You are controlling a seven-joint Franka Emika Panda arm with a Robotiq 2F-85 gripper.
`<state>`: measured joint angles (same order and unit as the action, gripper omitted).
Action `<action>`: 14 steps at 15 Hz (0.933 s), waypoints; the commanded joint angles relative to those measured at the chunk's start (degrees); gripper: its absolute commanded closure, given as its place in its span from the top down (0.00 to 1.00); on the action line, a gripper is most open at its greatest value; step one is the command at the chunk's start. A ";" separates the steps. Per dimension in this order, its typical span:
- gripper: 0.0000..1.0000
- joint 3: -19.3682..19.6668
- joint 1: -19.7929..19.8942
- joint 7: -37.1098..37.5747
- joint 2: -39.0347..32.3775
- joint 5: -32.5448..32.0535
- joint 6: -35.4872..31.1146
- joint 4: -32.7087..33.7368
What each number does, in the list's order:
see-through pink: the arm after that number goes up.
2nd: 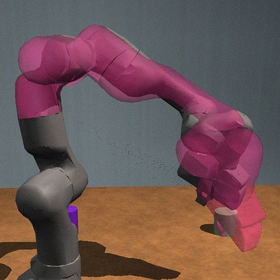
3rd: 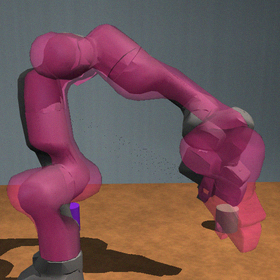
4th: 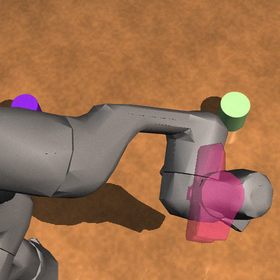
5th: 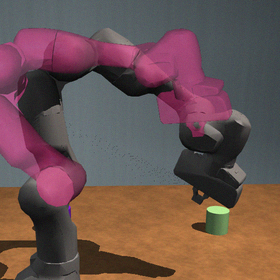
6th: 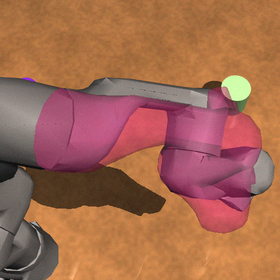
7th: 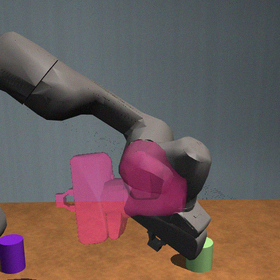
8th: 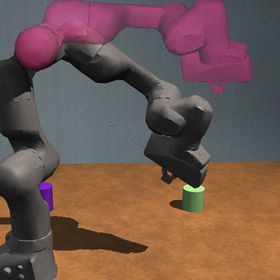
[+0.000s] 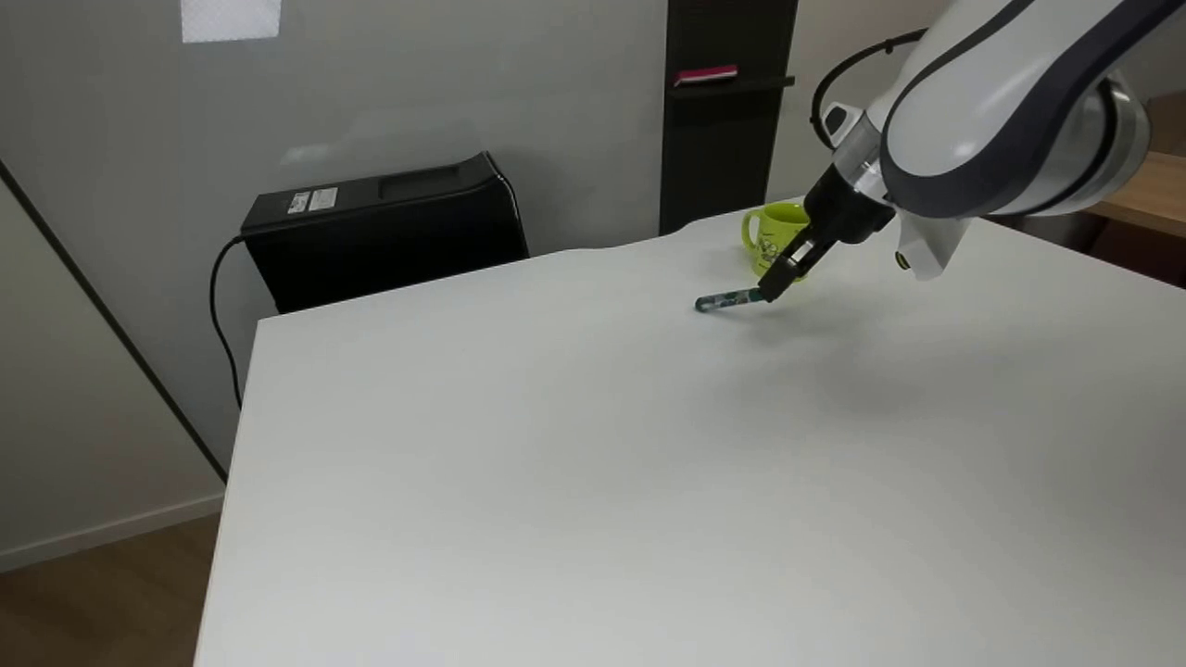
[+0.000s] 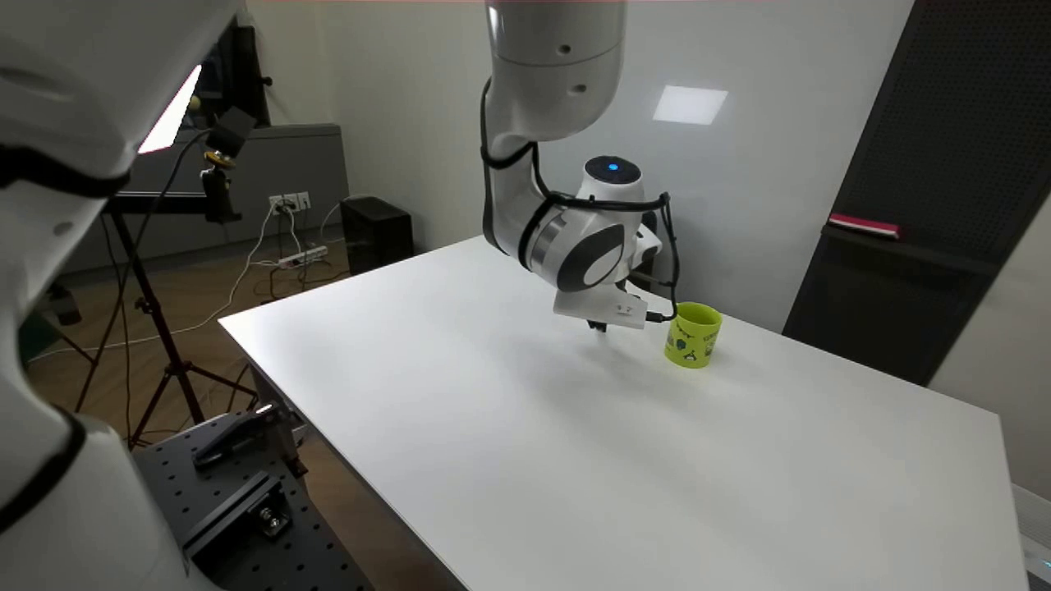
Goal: Remove the marker from the cup and put it on the table
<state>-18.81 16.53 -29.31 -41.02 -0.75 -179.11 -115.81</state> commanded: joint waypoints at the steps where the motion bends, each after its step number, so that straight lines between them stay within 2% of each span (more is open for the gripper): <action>1: 0.03 -2.04 2.84 2.99 -1.12 -2.02 6.58 1.15; 2: 0.07 -2.31 3.23 2.54 -1.35 -1.45 9.23 1.67; 3: 0.38 -1.88 2.98 2.34 -1.43 -0.93 11.56 2.19; 4: 0.39 -1.32 2.62 2.29 -1.43 -0.38 13.86 2.70; 10: 0.82 1.64 0.41 1.64 -0.97 1.63 22.84 5.17; 12: 0.97 1.59 0.64 0.64 0.08 2.12 26.76 6.16; 14: 1.00 3.39 -0.99 2.37 1.60 1.97 29.21 6.87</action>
<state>-17.84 17.94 -28.95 -41.67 0.31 -154.41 -110.74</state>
